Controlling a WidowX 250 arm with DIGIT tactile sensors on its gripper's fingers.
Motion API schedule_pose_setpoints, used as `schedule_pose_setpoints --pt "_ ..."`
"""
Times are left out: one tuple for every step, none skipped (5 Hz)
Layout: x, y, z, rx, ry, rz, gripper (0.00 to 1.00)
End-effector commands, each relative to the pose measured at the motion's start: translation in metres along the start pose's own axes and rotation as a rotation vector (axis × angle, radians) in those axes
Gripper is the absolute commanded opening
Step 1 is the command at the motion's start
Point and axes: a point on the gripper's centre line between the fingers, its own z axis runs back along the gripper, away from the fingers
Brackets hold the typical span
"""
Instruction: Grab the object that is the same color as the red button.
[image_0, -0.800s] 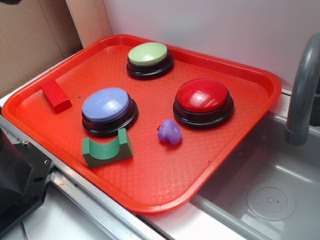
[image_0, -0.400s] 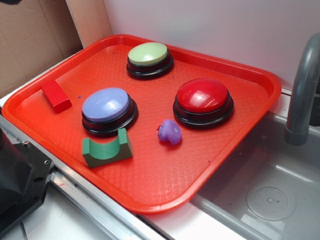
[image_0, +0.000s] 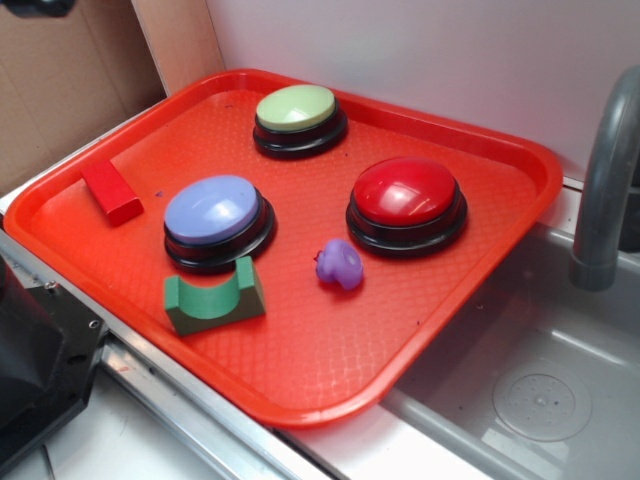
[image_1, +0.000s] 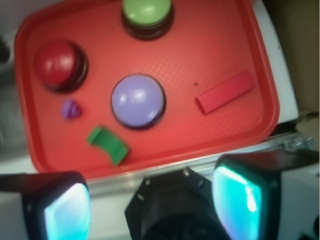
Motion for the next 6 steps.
schedule_pose_setpoints --pt "0.027 0.046 -0.033 0.006 -0.129 0.419 1.0" --pt "0.036 0.065 -0.056 -0.001 -0.215 0.657 1.0" --pt "0.045 0.079 -0.08 0.122 -0.26 0.793 1.0" --pt "0.053 0.091 -0.109 0.091 -0.29 0.897 1.0" --pt "0.059 0.099 -0.126 0.14 -0.307 0.935 1.0" --pt "0.061 0.114 -0.148 0.146 -0.318 0.969 1.0"
